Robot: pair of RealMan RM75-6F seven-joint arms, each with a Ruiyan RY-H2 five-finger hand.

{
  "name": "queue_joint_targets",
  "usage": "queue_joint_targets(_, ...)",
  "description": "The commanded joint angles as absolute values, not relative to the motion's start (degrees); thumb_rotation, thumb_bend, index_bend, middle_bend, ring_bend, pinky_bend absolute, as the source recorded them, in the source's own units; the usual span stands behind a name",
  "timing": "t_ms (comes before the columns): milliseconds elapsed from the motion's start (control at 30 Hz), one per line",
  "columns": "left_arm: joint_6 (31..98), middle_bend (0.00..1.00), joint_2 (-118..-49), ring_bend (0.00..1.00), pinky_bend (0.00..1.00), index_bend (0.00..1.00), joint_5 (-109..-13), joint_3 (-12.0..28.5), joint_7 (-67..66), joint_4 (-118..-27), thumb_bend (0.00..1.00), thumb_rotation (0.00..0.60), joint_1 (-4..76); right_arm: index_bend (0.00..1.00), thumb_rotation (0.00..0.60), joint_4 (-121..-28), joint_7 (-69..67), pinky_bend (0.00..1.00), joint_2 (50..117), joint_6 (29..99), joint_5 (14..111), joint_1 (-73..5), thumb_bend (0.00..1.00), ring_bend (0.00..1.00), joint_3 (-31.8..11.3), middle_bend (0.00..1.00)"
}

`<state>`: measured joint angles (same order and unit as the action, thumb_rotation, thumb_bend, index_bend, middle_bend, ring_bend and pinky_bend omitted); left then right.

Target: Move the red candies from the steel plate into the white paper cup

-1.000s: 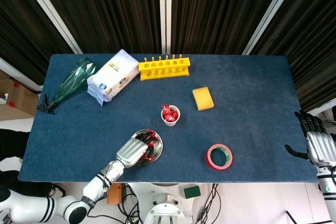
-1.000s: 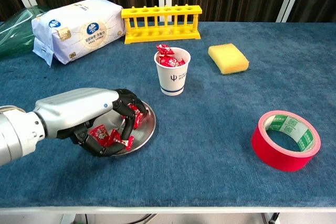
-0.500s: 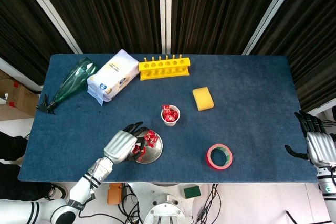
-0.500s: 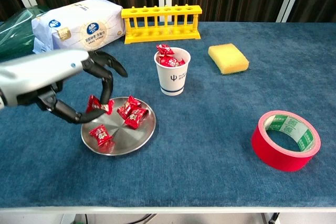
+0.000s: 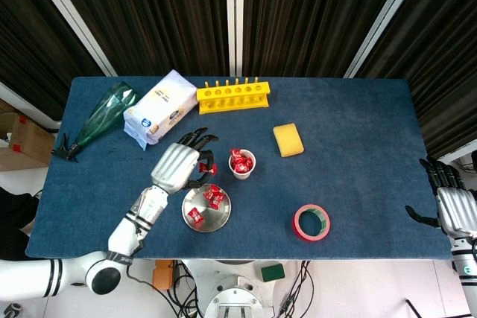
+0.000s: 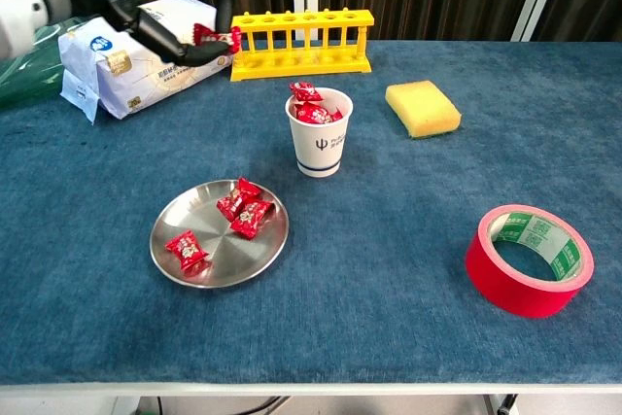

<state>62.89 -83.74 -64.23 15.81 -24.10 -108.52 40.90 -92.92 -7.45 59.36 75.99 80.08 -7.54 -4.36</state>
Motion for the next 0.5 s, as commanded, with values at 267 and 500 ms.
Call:
queue_joint_targets(267,60.61,0.19,-95.94,0.07,0.18,0.6,-53.09,20.29,-30.38,-97.09,0.38,0.6,51.03,0.0,0.6,-92.72,-8.66,0.0,58.93,75.66,80.19,-7.63,0.2,0.0,-4.42,0.0)
queue_joint_targets(500,60.96,0.18,-100.11,0.07,0.18,0.6,-51.11,20.89,-30.91,-91.0,0.38,0.6,53.91,0.0,0.6,-92.55,-9.35,0.0,58.75,75.5,80.75,-7.69,0.2,0.0,-4.2,0.0)
